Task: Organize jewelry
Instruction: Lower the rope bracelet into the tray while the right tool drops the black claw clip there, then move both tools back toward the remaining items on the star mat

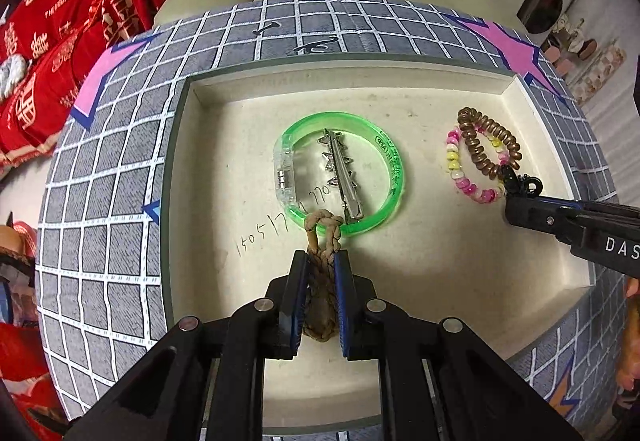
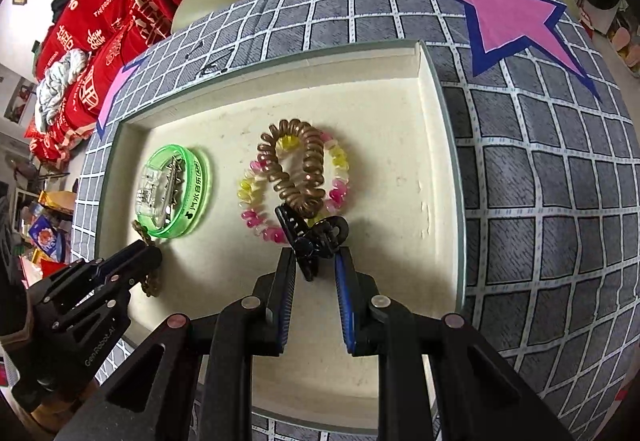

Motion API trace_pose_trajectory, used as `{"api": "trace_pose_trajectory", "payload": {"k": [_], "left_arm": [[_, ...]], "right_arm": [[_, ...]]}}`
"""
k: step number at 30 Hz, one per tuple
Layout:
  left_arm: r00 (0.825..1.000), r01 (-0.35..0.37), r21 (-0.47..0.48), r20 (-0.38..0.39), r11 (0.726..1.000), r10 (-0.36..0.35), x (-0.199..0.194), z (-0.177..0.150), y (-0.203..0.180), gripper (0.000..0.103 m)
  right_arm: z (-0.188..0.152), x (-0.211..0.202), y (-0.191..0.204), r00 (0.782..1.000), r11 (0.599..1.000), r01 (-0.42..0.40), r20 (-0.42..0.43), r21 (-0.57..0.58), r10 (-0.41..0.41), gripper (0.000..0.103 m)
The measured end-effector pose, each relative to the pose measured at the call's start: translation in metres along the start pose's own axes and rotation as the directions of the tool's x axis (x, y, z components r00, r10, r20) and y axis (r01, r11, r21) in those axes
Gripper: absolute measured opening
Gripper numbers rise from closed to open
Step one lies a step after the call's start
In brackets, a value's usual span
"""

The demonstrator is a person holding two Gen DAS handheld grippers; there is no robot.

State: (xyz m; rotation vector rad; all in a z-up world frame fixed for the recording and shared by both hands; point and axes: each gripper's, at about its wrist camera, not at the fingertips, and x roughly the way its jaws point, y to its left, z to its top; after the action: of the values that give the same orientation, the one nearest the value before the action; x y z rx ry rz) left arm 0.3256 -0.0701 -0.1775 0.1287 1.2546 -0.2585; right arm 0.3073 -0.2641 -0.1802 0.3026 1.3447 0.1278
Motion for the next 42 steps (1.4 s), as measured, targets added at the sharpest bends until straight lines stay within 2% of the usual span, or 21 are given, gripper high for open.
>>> {"api": "trace_pose_trajectory", "payload": {"k": [6,11,15,17,18,20,21,22,24,29,30,31,32,39,41,42], "left_arm": [[0.999,-0.038,0.028,-0.002,0.999,0.038,0.000,0.001,-0.006,0.021],[0.999,-0.051,0.035,0.014,0.998,0.051,-0.006,-0.001,-0.007,0.021],[0.998,-0.057,0.042,0.015,0.998,0.056,-0.008,-0.001,-0.008,0.021],[0.998,-0.055,0.036,0.012,0.998,0.055,-0.009,-0.001,-0.008,0.021],[0.998,-0.054,0.033,0.010,0.998,0.054,-0.009,-0.001,-0.007,0.022],[0.999,-0.049,0.022,0.010,0.999,0.049,-0.010,-0.002,-0.007,0.046],[0.999,-0.047,0.016,0.021,0.999,0.047,-0.012,-0.002,-0.006,0.075],[0.998,-0.050,0.010,0.047,0.999,0.050,-0.017,-0.003,-0.006,0.086],[0.996,-0.053,0.015,0.075,0.998,0.052,-0.024,-0.003,-0.007,0.087],[0.996,-0.053,0.008,0.075,0.999,0.052,-0.028,-0.002,-0.004,0.087],[0.996,-0.049,0.002,0.075,0.999,0.049,-0.029,-0.002,-0.003,0.087],[0.996,-0.048,-0.001,0.074,0.999,0.048,-0.030,-0.003,-0.003,0.098],[0.996,-0.052,-0.004,0.071,0.999,0.052,-0.032,-0.003,-0.002,0.103],[0.994,-0.068,0.022,0.090,0.997,0.066,-0.048,-0.015,-0.005,0.103],[0.994,-0.063,0.026,0.091,0.998,0.061,-0.054,-0.021,-0.005,0.103],[0.994,-0.062,0.028,0.091,0.998,0.059,-0.057,-0.024,-0.006,0.103]], "right_arm": [[0.000,0.000,0.001,1.000,1.000,0.009,0.004,-0.004,-0.009,0.022],[0.000,0.000,0.003,1.000,1.000,-0.004,-0.001,0.003,0.004,0.043],[0.000,-0.002,0.000,1.000,0.999,-0.020,0.004,0.029,0.020,0.045],[0.000,-0.005,-0.001,0.999,0.999,-0.034,0.013,0.038,0.034,0.056],[0.000,-0.009,-0.002,0.999,0.998,-0.043,0.021,0.040,0.042,0.057],[0.001,-0.016,-0.002,0.997,0.997,-0.059,0.042,0.041,0.057,0.057],[0.001,-0.019,-0.001,0.997,0.997,-0.063,0.050,0.041,0.061,0.057],[0.002,-0.023,-0.001,0.996,0.997,-0.065,0.058,0.042,0.062,0.057],[0.004,-0.030,0.000,0.995,0.997,-0.069,0.078,0.047,0.065,0.058],[0.003,-0.045,0.001,0.991,0.995,-0.081,0.108,0.060,0.074,0.058],[0.002,-0.048,0.001,0.991,0.995,-0.082,0.111,0.059,0.076,0.060],[0.001,-0.050,0.002,0.991,0.995,-0.084,0.113,0.056,0.077,0.062],[0.001,-0.051,0.003,0.990,0.995,-0.086,0.114,0.054,0.079,0.066],[-0.012,-0.066,0.006,0.986,0.992,-0.115,0.125,0.060,0.106,0.075],[-0.016,-0.070,0.007,0.985,0.990,-0.121,0.132,0.066,0.112,0.085],[-0.019,-0.074,0.007,0.983,0.989,-0.130,0.141,0.071,0.119,0.085]]}}
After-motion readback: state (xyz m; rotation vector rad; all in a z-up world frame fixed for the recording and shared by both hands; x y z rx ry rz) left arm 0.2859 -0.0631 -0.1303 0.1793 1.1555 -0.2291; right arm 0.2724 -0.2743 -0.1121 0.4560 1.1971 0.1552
